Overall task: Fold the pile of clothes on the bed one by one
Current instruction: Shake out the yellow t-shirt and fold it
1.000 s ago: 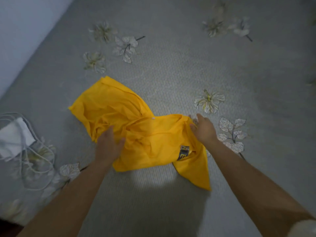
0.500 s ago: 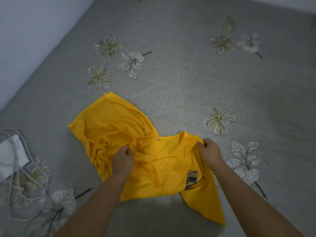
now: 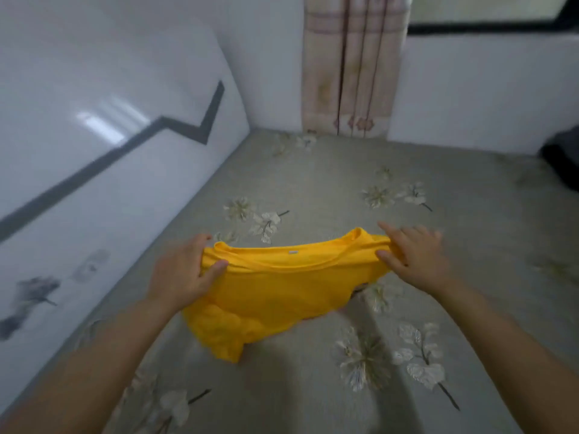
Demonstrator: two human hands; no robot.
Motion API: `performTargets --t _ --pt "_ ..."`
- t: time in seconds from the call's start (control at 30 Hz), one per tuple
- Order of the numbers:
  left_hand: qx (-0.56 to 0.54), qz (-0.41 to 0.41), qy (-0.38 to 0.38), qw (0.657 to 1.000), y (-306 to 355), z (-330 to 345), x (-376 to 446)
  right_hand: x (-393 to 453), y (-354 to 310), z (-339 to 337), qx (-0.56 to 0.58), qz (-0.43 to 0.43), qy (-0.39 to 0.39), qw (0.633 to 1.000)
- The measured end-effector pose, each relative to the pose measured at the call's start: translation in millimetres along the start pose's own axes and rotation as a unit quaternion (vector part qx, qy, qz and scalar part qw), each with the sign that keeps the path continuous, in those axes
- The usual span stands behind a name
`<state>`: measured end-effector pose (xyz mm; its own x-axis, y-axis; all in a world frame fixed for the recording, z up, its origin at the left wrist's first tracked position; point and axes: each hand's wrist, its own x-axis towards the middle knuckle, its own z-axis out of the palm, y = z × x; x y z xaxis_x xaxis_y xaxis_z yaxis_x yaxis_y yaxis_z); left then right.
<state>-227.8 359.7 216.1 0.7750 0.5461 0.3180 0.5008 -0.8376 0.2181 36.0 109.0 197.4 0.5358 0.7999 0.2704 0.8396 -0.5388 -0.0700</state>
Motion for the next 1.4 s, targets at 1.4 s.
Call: performTargets --t 1.4 --pt "0.155 0.219 0.081 0.960 111.0 -115.3 -106.6 -239.1 -12.9 -167.9 -0.270 -0.001 0.107 0.957"
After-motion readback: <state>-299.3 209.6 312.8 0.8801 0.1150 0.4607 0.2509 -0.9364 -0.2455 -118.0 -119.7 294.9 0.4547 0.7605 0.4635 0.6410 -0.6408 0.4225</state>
